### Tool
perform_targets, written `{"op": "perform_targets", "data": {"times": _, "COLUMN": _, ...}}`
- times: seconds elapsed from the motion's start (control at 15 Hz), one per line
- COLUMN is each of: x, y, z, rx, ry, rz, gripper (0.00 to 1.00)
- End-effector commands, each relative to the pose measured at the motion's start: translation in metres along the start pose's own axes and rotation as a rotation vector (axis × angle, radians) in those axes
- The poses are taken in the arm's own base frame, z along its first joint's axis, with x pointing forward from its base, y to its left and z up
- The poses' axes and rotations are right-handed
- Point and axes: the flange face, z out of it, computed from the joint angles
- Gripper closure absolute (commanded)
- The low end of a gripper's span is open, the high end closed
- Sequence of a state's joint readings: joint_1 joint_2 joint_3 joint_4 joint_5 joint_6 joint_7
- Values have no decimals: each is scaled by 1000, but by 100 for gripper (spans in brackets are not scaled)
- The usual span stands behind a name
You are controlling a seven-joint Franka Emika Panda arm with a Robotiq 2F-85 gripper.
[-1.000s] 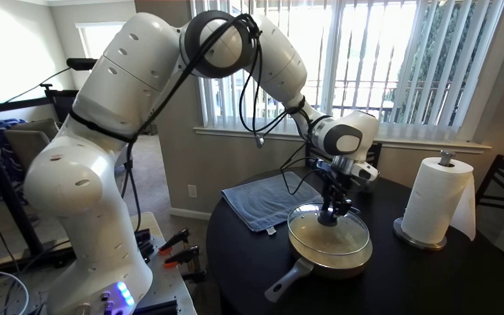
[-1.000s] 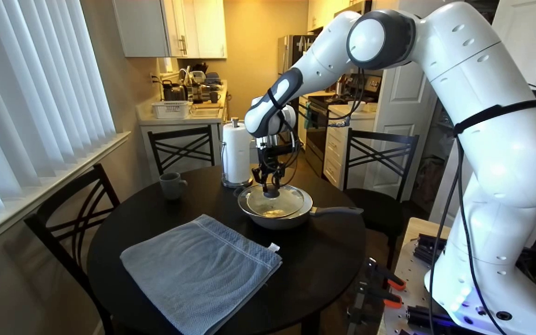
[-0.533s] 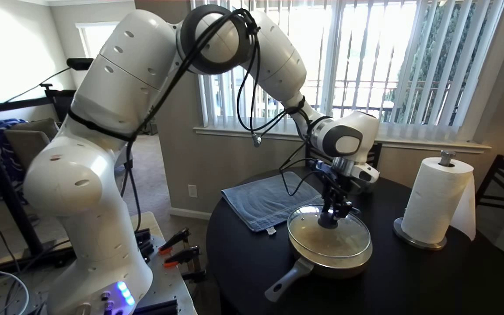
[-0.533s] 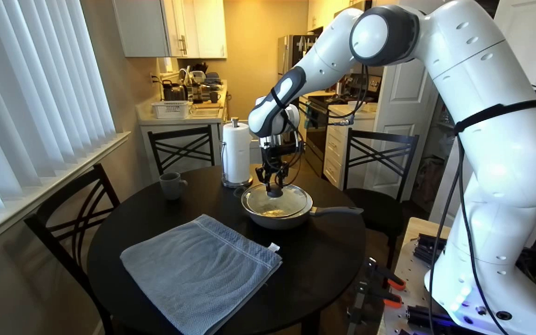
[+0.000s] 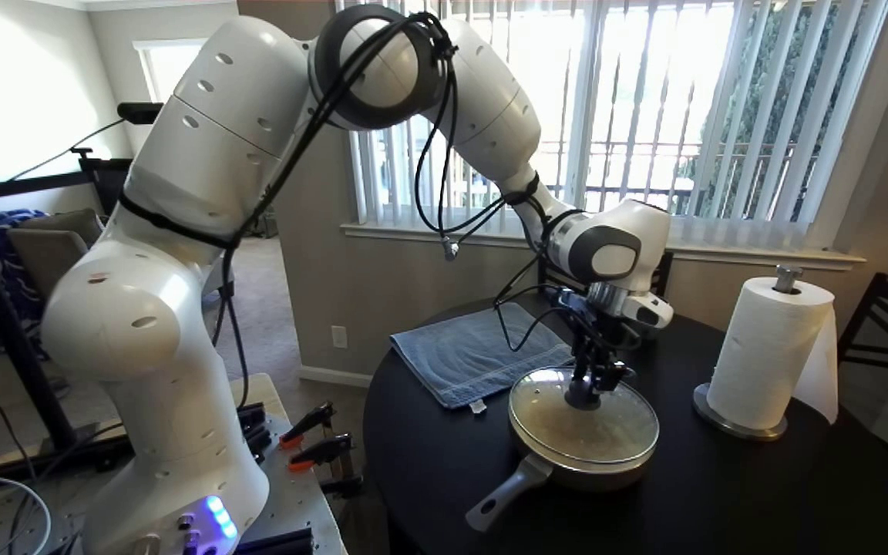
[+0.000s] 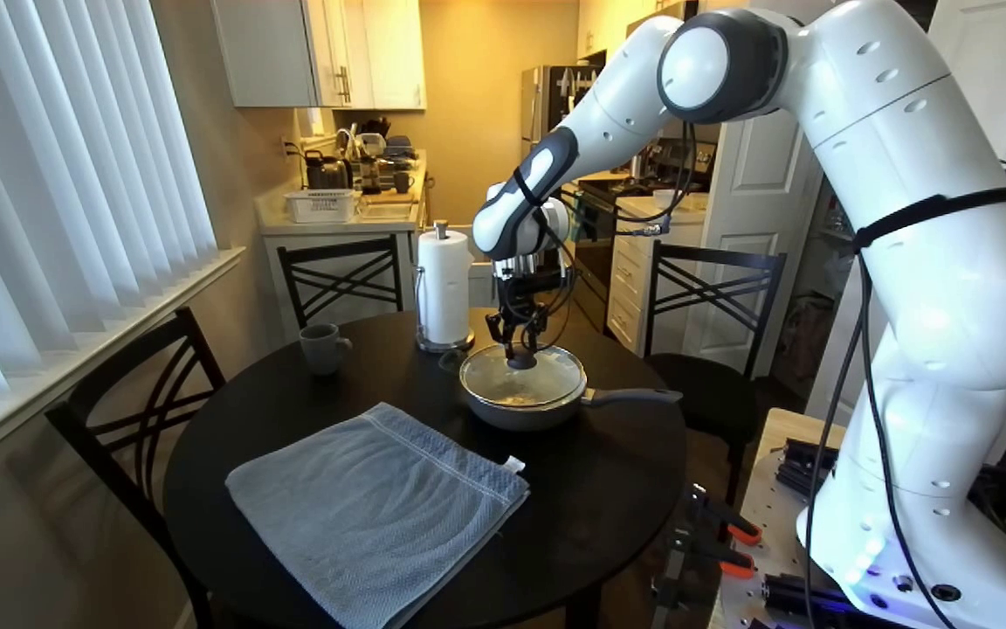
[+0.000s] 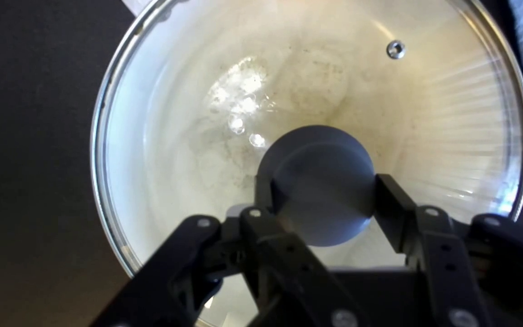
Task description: Pick up the clear pan lid from the blue towel and put it on the gray pan
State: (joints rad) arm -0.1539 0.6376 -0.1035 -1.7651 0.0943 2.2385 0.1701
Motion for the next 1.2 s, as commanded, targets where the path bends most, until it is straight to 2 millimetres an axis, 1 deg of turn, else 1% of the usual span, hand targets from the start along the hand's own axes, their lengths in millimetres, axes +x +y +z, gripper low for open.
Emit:
{"op": "perform_targets", "data": {"times": 0.0, "x": -11, "y": 2, "z": -13, "rx": 23, "ry": 24, "rz": 29, "gripper": 68}}
{"op": "perform_targets", "data": {"times": 0.2, "x": -10, "y": 3, "z": -13, "rx": 24, "ry": 41, "rz": 37, "gripper": 68}}
{"op": "perform_targets", "data": {"times": 0.53, "x": -8, "y": 3, "z": -8, "rx": 21, "ry": 55, "rz": 53, "gripper": 68}}
{"op": "perform_targets", "data": {"times": 0.87, "x": -13, "y": 4, "z": -3, "rx": 18, "ry": 42, "rz": 49, "gripper": 68}}
{"op": "perform_targets", "data": {"times": 1.13, "x": -18, "y": 14, "z": 4, "rx": 41, "ry": 40, "rz": 81, "gripper": 68}}
